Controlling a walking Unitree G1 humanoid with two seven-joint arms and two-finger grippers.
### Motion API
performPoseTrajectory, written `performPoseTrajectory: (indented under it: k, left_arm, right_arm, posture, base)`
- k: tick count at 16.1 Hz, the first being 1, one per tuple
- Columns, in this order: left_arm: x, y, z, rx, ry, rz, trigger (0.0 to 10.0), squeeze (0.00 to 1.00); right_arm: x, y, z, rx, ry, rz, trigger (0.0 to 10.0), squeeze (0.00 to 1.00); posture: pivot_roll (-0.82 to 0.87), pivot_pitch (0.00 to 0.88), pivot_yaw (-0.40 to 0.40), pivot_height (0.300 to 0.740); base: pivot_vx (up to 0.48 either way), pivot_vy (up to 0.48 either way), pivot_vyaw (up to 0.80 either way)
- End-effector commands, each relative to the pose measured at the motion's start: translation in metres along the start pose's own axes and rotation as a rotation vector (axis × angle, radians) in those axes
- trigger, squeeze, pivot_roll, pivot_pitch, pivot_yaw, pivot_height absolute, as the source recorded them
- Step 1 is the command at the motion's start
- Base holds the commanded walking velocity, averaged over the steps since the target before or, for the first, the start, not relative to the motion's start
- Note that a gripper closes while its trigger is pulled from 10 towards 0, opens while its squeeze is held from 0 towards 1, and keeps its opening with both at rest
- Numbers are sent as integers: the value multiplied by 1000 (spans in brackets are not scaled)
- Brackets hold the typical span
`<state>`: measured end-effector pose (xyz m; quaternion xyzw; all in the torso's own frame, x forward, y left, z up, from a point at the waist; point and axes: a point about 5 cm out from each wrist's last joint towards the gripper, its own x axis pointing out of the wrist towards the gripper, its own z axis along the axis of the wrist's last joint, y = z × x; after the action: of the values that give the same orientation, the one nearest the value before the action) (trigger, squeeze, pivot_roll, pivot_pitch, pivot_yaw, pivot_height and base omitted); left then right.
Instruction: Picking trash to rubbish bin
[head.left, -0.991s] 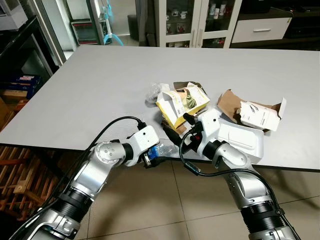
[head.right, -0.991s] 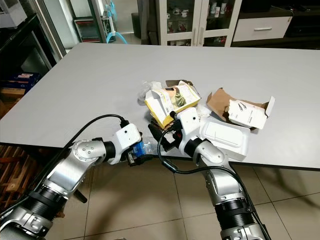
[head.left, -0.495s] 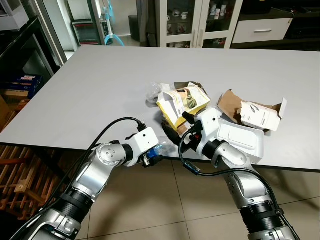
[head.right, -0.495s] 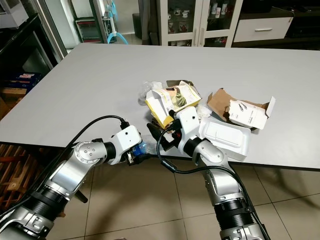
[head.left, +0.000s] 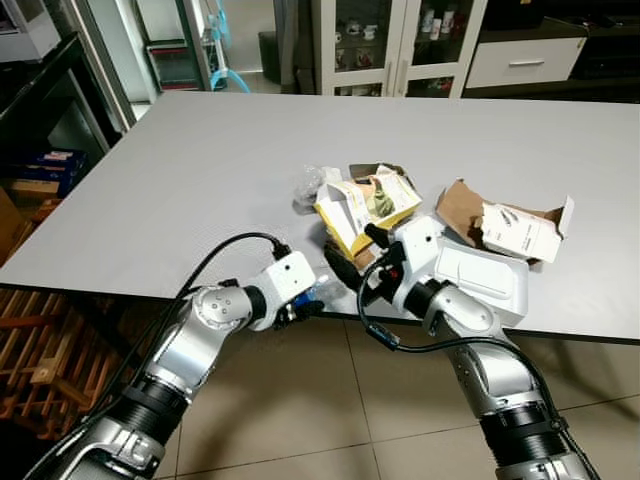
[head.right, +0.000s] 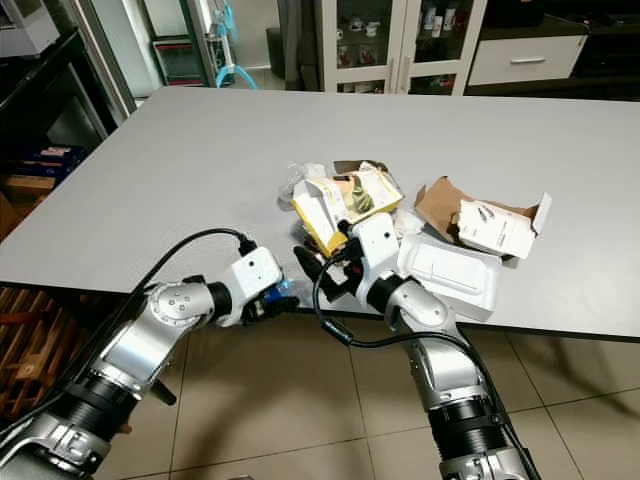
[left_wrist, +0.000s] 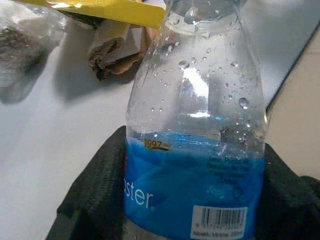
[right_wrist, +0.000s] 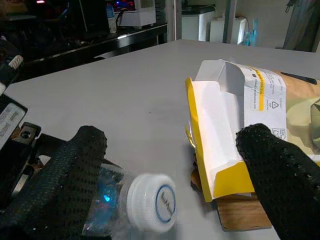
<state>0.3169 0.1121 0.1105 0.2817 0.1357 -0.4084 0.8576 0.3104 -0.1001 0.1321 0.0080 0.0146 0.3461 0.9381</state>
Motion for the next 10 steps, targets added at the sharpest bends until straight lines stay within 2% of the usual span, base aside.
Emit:
performPoseTrajectory:
  k: [1, 3, 4, 5, 8, 9, 10]
  left_arm:
    - [-1, 9, 1, -34, -13, 58, 10000, 0]
    - [-2, 22, 18, -96, -135, 177, 10000, 0]
    - [-7, 37, 34, -153, -254, 296, 10000, 0]
    - [-13, 45, 47, -193, -346, 353, 10000, 0]
    - [-22, 46, 60, -226, -459, 361, 10000, 0]
    - [-23, 47, 60, -228, -471, 388, 10000, 0]
    - [-26, 55, 58, -262, -497, 519, 10000, 0]
  right_arm:
    - [1, 3, 2, -9, 0, 13, 10000, 0]
    - [1, 3, 2, -8, 1, 14, 10000, 0]
    - [1, 3, 1, -8, 2, 12, 10000, 0]
    - [1, 3, 1, -8, 3, 12, 10000, 0]
    - [1, 3, 1, -6, -1, 10, 10000, 0]
    - [1, 3, 1, -3, -5, 5, 10000, 0]
    - [1, 1, 2, 3, -17, -15, 10000, 0]
  posture:
    - [11, 25, 50, 740]
    - [12, 25, 50, 740]
    - [14, 26, 48, 740]
    - [14, 26, 48, 740]
    - [15, 31, 51, 740]
    - [17, 30, 52, 740]
    - [18, 32, 53, 740]
  base:
    - [0, 0, 0]
    - [0, 0, 0]
    - [0, 0, 0]
    - [0, 0, 0]
    - [0, 0, 0]
    - [0, 0, 0]
    - [0, 0, 0]
